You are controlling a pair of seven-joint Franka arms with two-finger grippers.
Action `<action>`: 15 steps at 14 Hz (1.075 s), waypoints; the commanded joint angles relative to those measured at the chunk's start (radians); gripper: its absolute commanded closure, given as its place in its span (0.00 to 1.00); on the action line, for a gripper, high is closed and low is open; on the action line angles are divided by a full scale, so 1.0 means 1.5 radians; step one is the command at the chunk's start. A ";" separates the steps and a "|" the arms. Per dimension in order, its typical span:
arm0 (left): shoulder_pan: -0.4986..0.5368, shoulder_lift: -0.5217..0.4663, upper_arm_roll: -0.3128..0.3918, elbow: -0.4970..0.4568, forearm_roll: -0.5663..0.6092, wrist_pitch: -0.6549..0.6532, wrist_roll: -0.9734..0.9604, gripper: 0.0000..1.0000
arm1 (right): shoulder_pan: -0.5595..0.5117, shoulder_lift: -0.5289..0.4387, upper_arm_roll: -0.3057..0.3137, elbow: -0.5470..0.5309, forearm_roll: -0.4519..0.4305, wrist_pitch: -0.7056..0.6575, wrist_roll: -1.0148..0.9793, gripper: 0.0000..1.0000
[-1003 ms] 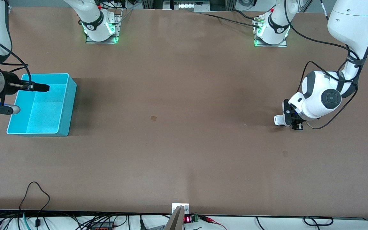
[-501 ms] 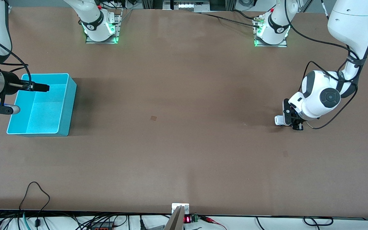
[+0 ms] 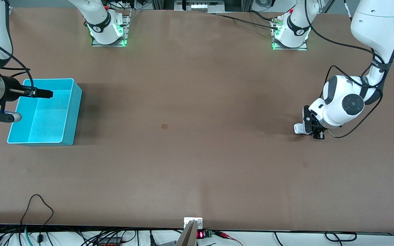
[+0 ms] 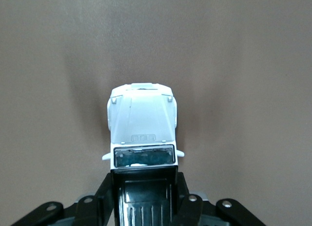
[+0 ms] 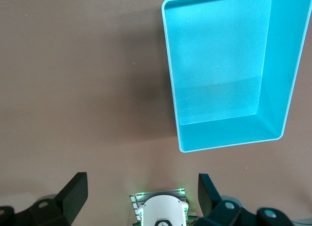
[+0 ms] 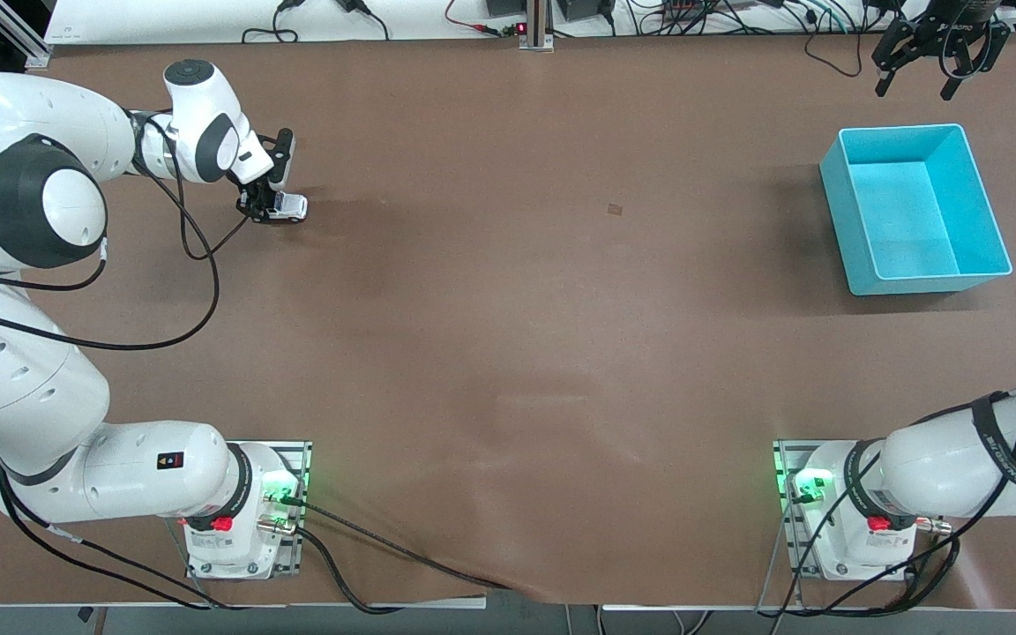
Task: Wind and store white jeep toy
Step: 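Press the jeep down and drag it backward with the left gripper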
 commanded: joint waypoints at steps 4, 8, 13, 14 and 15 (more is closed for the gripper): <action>0.025 0.015 -0.007 -0.003 0.018 0.007 0.006 0.81 | -0.002 -0.010 0.002 -0.011 0.010 -0.004 0.006 0.00; 0.042 0.025 -0.007 -0.001 0.018 0.006 0.007 0.81 | -0.002 -0.010 0.002 -0.011 0.010 -0.004 0.006 0.00; 0.063 0.038 -0.007 0.001 0.018 0.007 0.026 0.81 | -0.002 -0.010 0.002 -0.011 0.010 -0.004 0.006 0.00; 0.066 0.043 -0.007 0.005 0.018 0.007 0.035 0.82 | -0.001 -0.010 0.002 -0.011 0.010 -0.004 0.006 0.00; 0.079 0.044 -0.007 0.006 0.018 0.007 0.039 0.82 | -0.001 -0.010 0.002 -0.011 0.010 -0.004 0.006 0.00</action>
